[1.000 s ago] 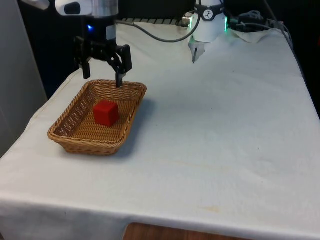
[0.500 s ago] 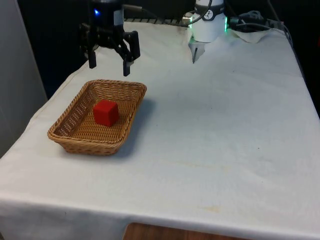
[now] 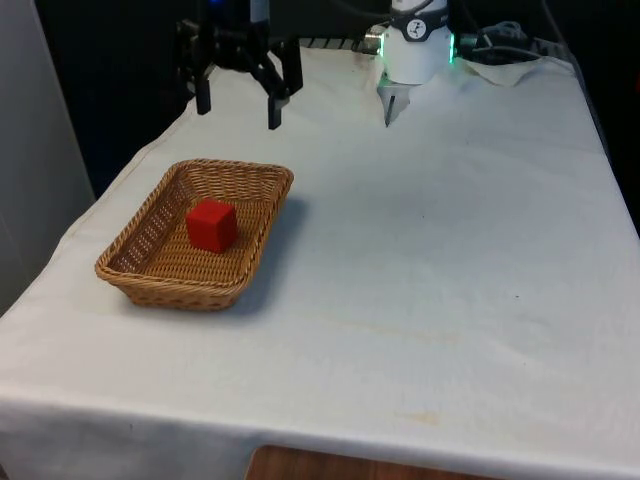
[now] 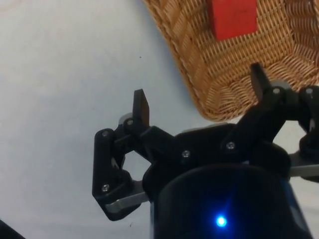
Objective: Pick up the cube and place it into the basket.
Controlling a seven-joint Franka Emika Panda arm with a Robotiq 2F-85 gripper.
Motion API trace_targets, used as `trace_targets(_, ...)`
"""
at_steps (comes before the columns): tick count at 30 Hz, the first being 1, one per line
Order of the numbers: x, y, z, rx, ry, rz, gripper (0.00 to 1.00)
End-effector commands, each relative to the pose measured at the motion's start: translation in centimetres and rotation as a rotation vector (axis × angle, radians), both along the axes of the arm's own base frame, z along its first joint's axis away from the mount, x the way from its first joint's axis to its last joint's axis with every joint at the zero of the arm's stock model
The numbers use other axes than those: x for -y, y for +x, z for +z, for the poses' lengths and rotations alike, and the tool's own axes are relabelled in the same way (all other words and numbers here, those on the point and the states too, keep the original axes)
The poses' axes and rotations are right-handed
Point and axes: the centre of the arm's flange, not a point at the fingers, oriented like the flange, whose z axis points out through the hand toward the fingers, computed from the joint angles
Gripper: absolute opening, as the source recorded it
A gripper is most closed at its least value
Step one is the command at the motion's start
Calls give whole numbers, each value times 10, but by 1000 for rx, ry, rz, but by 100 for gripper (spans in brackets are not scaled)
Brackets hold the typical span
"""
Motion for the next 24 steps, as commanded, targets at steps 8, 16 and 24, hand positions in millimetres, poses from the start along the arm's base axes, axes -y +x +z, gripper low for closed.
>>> trace_targets(8,-18,-5,13,-4,1,5,100)
trace_targets(16,-37,-7,21,-5,5,16,100)
trace_targets(24,-60,-8,30,-8,9,29,100)
